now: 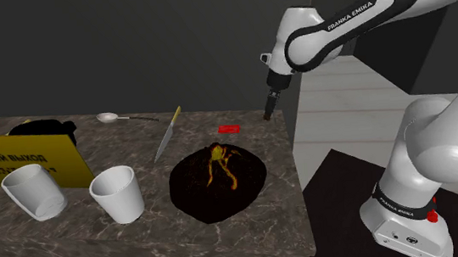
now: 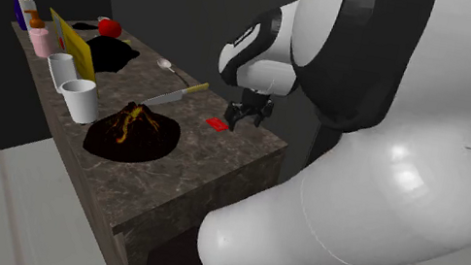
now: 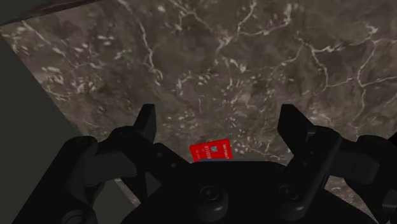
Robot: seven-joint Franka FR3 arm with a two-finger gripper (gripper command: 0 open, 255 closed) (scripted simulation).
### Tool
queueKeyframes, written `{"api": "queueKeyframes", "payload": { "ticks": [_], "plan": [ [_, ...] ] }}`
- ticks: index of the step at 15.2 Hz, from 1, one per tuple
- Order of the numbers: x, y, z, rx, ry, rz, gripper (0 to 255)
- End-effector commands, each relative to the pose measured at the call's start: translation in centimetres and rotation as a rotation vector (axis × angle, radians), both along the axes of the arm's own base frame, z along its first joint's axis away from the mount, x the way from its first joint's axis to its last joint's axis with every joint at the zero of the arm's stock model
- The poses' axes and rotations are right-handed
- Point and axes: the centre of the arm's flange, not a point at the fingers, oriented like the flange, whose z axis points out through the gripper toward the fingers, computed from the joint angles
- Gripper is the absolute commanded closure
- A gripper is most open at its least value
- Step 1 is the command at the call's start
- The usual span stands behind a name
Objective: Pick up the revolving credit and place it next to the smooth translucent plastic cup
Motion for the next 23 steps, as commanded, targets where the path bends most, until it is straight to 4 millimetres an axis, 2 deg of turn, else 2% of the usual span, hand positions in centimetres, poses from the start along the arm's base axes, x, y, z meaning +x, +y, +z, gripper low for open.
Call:
{"api": "queueKeyframes", "payload": {
  "ticks": [1, 12, 13, 20, 23],
  "plan": [
    [1.8, 0.3, -1.2, 0.021, -0.054, 0.036, 0],
    [10.8, 4.7, -6.4, 0.148, -0.319, 0.237, 0],
    [10.9, 4.7, -6.4, 0.148, -0.319, 0.237, 0],
    [12.6, 6.0, -9.7, 0.148, -0.319, 0.237, 0],
    [12.6, 6.0, -9.7, 0.148, -0.319, 0.237, 0]
  ]
}}
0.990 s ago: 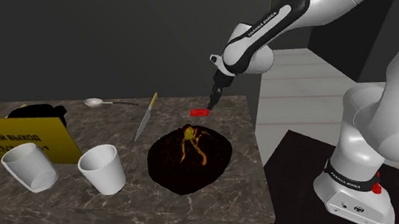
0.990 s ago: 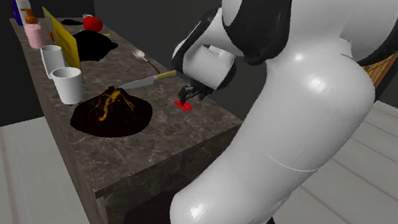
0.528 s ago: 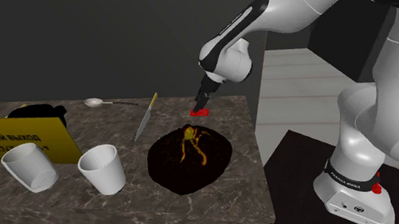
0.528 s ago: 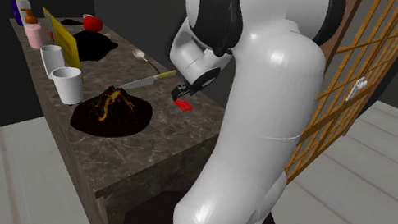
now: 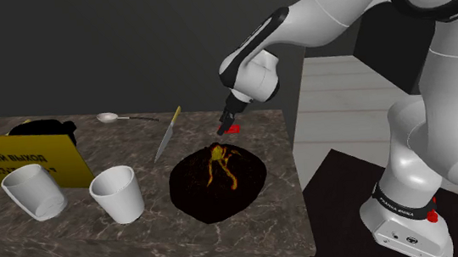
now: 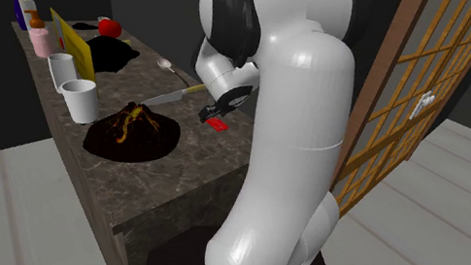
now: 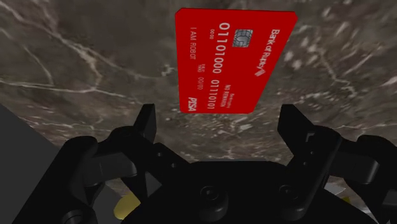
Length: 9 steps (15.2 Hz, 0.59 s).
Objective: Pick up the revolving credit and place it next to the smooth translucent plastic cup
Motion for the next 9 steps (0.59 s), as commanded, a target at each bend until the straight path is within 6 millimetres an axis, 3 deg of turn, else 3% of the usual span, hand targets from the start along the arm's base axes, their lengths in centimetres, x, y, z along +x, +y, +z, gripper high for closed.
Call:
{"api": "queueKeyframes", "payload": {
  "ticks": [1, 5, 6, 9],
  "plan": [
    [0.02, 0.01, -0.08, 0.000, 0.000, 0.000, 0],
    [0.02, 0.01, -0.08, 0.000, 0.000, 0.000, 0],
    [0.02, 0.01, -0.08, 0.000, 0.000, 0.000, 255],
    [0.05, -0.06, -0.13, 0.000, 0.000, 0.000, 255]
  ]
}}
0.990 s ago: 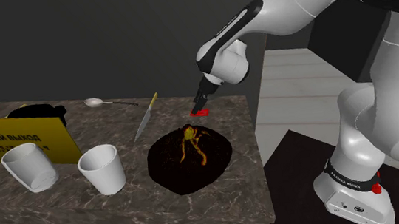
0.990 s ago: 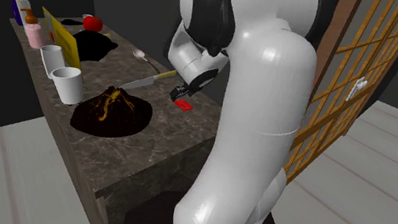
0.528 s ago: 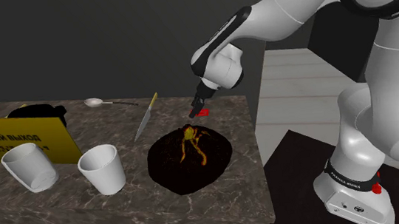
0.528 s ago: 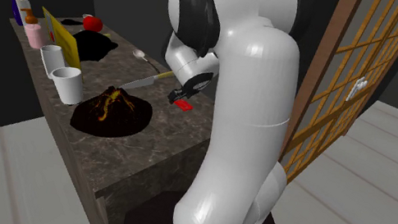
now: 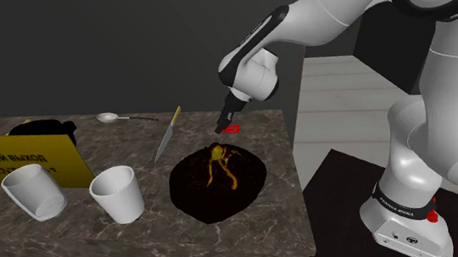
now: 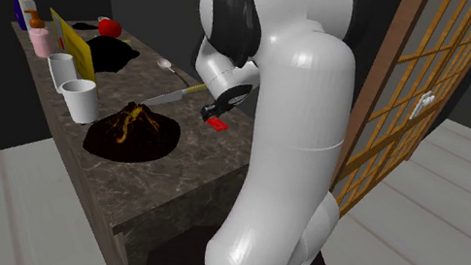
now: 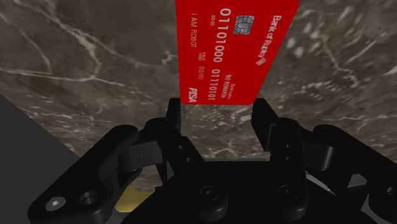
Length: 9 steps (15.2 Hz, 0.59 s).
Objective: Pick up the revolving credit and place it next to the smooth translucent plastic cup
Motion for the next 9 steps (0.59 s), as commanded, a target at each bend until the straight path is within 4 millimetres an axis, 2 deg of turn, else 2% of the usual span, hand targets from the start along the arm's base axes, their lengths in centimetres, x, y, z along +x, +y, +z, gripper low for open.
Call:
{"api": "queueKeyframes", "payload": {
  "ticks": [1, 6, 9],
  "plan": [
    [-0.1, -0.1, -0.6, -0.007, 0.011, -0.002, 255],
    [-0.2, -0.1, -0.5, -0.007, 0.011, -0.002, 255],
    [-0.2, -0.1, 1.1, -0.007, 0.011, -0.002, 255]
  ]
}}
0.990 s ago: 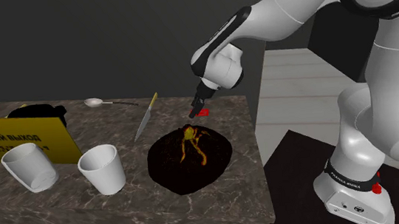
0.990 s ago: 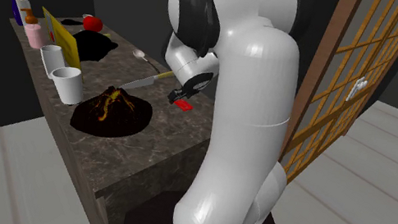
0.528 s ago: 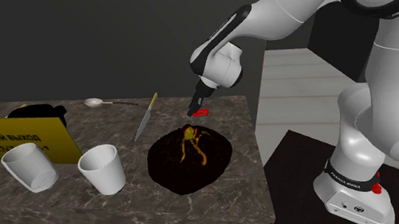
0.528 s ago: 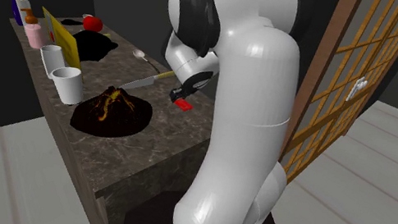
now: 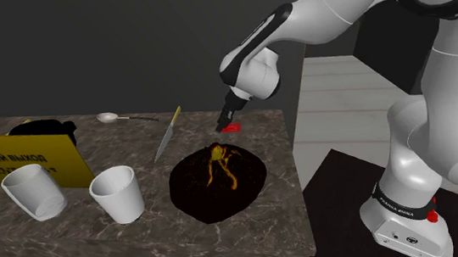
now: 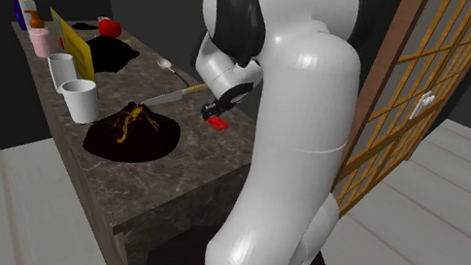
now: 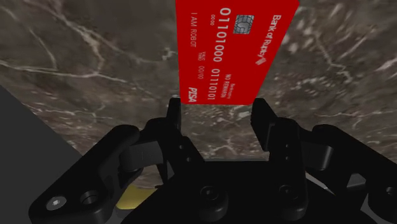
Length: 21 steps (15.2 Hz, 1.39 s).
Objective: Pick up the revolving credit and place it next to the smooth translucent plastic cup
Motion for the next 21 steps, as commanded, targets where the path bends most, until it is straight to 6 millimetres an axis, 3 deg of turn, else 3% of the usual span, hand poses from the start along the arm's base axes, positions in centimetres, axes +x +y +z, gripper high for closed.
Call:
{"api": "queueKeyframes", "payload": {
  "ticks": [1, 21],
  "plan": [
    [-0.1, -0.1, 0.9, -0.002, 0.003, 0.000, 255],
    [-0.1, -0.1, 11.5, -0.002, 0.003, 0.000, 255]
  ]
}}
